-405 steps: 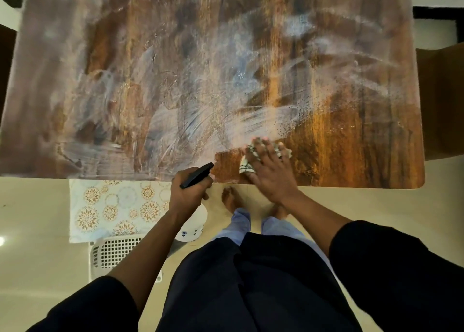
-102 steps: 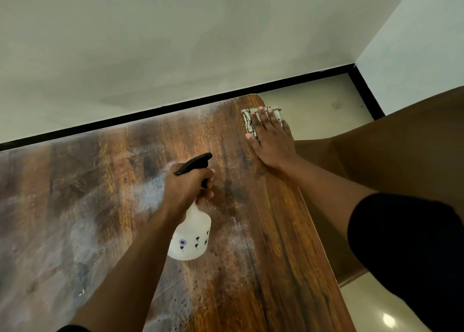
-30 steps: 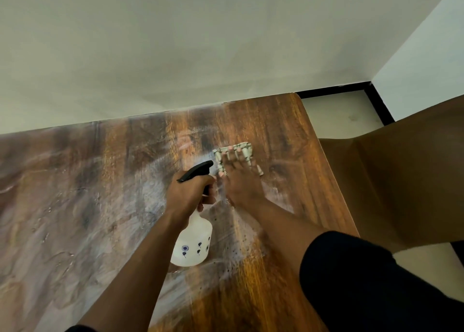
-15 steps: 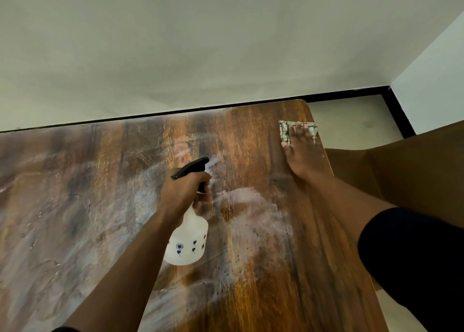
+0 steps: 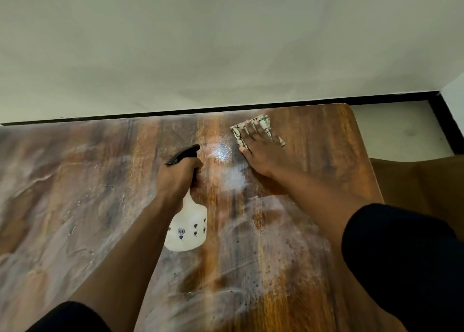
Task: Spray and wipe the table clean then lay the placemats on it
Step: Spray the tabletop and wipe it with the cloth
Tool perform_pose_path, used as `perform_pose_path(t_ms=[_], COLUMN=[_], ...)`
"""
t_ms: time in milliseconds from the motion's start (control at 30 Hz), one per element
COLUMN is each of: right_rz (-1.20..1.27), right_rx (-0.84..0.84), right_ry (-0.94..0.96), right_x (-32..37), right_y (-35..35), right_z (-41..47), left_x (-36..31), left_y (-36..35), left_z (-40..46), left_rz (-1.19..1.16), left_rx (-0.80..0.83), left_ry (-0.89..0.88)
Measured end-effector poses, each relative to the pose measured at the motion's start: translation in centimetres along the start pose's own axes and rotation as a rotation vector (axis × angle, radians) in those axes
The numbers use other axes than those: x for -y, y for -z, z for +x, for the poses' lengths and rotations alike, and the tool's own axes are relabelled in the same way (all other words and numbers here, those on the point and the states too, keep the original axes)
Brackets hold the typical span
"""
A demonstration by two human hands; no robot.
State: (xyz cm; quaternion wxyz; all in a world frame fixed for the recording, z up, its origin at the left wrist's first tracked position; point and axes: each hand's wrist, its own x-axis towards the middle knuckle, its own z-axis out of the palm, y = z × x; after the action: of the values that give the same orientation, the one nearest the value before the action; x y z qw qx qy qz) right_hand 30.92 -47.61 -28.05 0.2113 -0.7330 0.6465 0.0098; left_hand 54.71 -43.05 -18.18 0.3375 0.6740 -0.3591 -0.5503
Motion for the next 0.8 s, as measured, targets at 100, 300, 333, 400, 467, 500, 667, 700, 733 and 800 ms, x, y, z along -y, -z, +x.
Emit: perform_pose_path(t_ms=[100, 300, 333, 400, 467, 500, 667, 700, 733, 800], right_rz=[-0.016, 0.093, 0.107, 0.103, 0.114, 0.124, 0.108, 0.093, 0.090, 0.079], right_rx=[0.028, -0.109, -0.115, -0.131, -0.151, -0.151, -0.135, -0.131, -0.122, -0.092], right_ry=[0.096, -0.313, -0.368, -0.461, -0.518, -0.514, -0.294, -0.245, -0.200, -0.116], right_x=[-2.8, -10.2, -10.2, -8.6, -6.2, -5.0, 4.4, 6.8, 9.4, 14.2], right_y=[0.6, 3.1, 3.2, 3.2, 2.7, 2.6, 0.7, 0.2, -0.3, -1.4], right_z=[-0.5, -0.5, -0.1, 1.2, 2.7, 3.3, 7.2, 7.9, 8.4, 9.4], left_x=[0.1, -0.5, -0.6, -0.8, -0.8, -0.7, -0.3, -0.2, -0.2, -0.2], left_y=[1.3, 3.5, 3.9, 4.9, 5.9, 6.3, 8.4, 8.8, 9.3, 10.1], left_z=[1.1, 2.8, 3.0, 3.4, 3.6, 3.6, 3.6, 3.6, 3.5, 3.5], left_rz=[-0.009, -0.036, -0.034, -0.027, -0.006, 0.001, -0.029, -0.027, -0.022, -0.017], left_rx=[-0.040, -0.085, -0.077, -0.068, -0.057, -0.053, -0.038, -0.029, -0.025, -0.030], left_ry=[0.001, 0.012, 0.003, 0.005, 0.014, 0.015, 0.023, 0.019, 0.013, 0.013])
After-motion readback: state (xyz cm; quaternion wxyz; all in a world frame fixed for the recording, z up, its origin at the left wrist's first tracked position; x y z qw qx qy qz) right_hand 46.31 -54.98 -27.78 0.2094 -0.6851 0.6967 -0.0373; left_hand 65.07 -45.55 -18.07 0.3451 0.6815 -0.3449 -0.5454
